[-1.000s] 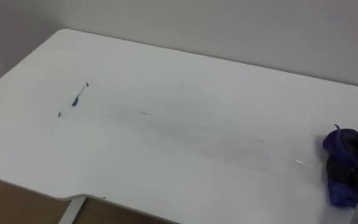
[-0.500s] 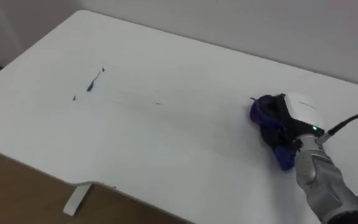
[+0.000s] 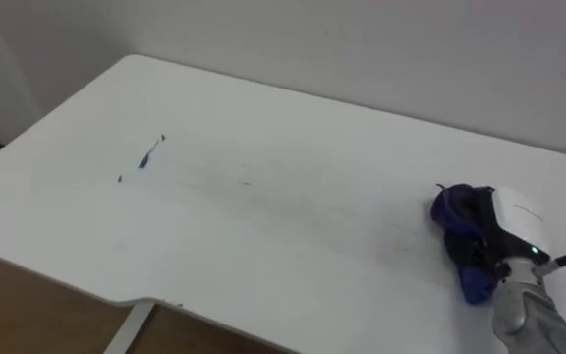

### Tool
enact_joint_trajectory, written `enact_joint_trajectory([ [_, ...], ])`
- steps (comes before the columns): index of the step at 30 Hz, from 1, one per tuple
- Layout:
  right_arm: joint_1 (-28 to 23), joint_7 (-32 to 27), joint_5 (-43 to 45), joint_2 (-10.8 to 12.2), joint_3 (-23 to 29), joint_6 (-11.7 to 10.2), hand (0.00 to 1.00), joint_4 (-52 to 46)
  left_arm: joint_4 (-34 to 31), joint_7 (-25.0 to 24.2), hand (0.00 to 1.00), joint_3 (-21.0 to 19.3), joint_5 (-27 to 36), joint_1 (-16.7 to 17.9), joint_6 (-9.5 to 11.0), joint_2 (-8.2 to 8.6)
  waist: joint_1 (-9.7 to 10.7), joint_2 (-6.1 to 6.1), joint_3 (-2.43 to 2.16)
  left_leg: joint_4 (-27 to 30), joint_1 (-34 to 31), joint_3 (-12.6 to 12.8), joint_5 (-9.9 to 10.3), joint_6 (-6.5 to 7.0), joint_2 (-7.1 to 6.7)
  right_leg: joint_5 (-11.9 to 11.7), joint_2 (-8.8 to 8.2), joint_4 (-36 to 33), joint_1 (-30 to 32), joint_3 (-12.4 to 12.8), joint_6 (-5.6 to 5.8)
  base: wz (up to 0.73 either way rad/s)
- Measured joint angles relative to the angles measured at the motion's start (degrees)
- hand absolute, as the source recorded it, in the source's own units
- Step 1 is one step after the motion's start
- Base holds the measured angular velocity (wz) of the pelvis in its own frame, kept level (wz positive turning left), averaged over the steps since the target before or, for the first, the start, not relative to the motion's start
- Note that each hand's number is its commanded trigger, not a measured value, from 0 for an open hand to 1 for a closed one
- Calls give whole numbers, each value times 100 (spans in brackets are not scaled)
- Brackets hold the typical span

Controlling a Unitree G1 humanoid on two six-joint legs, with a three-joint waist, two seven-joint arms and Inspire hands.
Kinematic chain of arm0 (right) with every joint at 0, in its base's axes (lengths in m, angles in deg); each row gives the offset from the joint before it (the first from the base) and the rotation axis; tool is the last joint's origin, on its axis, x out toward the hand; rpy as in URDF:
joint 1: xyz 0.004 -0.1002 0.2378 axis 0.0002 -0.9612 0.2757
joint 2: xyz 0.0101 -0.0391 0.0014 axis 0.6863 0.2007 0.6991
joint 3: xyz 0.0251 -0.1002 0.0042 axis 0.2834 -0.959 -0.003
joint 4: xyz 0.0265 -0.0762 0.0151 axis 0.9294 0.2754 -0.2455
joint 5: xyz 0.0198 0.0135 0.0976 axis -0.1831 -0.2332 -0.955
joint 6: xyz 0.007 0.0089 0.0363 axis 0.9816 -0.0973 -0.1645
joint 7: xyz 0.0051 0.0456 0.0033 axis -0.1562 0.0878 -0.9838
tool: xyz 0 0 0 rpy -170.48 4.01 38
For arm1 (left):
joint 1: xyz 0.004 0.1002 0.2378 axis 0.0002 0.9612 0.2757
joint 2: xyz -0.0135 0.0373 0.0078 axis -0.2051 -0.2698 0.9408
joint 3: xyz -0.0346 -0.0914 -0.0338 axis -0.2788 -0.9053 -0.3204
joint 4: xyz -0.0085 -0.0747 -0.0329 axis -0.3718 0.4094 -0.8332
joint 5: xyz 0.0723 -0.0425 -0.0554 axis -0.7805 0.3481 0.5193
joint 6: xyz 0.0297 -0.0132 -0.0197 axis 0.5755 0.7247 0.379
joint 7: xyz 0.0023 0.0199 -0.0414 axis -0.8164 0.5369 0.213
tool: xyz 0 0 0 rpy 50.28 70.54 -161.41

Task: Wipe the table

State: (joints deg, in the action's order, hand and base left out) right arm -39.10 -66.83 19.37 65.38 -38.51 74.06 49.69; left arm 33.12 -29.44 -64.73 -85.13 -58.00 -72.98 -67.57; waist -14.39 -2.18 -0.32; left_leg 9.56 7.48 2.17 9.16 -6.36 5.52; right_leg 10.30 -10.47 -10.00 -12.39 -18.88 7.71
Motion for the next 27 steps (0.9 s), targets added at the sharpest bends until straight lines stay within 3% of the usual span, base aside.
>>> enact_joint_trajectory([
  [3, 170, 263, 73, 154, -129, 230, 100, -199, -6, 0, 0, 35, -16, -15, -17, 9, -44, -91, 35, 3, -82, 98, -4, 7, 12, -33, 21, -10, 163, 168, -32, -22],
  [8, 195, 369, 122, 239, -232, 235, 100, -438, -84, -12, 0, 99, -9, 152, -148, 16, 2, -128, 52, -6, -85, 110, 7, 28, 16, -70, 32, -7, 241, 206, -37, -5],
  [12, -92, 114, 108, 225, -167, 27, 100, -435, -121, -10, 0, 105, -17, 336, -213, 17, 108, -66, 59, -18, 8, 82, 35, 44, 10, -74, 28, 28, 113, 89, -30, 3],
  [16, -476, -490, 61, 203, -8, -284, 100, -319, -124, 2, 0, 108, -58, 496, -249, 17, 296, 97, 12, -14, 141, 24, 109, 59, -20, -64, -1, 48, -116, -27, -8, 11],
  [19, -597, -822, 50, 190, 16, -427, 100, -211, -131, 2, 0, 111, -132, 501, -298, 13, 467, 107, 6, 6, 179, 5, 111, 61, -33, -47, -11, 57, -168, -44, 19, 4],
  [23, -914, -1163, -123, 154, 182, -449, 100, -209, -193, 40, 0, 108, -540, 310, -319, 14, 553, 52, -21, 27, 190, 27, 111, 61, -35, -46, -20, 52, -174, -42, 20, -3],
  [24, -962, -1191, -152, 148, 187, -449, 64, -206, -198, 96, 0, 108, -565, 254, -319, 14, 583, 32, -33, 28, 192, 29, 111, 62, -35, -45, -19, 52, -177, -40, 20, -3],
  [25, -974, -1196, -158, 149, 192, -450, 53, -206, -198, 110, 0, 108, -568, 227, -319, 14, 597, 27, -32, 28, 195, 31, 111, 62, -35, -45, -19, 51, -180, -36, 21, -3],
  [26, -992, -1215, -159, 149, 205, -456, 0, -201, -206, 136, 0, 109, -571, 175, -316, 15, 611, 23, -31, 40, 201, 43, 111, 62, -35, -45, -19, 53, -180, -28, 20, -4],
  [27, -993, -1246, -158, 149, 207, -461, 0, -182, -208, 179, 0, 109, -584, 131, -314, 15, 624, 22, -31, 47, 204, 48, 111, 62, -35, -45, -20, 54, -180, -22, 20, -3],
])
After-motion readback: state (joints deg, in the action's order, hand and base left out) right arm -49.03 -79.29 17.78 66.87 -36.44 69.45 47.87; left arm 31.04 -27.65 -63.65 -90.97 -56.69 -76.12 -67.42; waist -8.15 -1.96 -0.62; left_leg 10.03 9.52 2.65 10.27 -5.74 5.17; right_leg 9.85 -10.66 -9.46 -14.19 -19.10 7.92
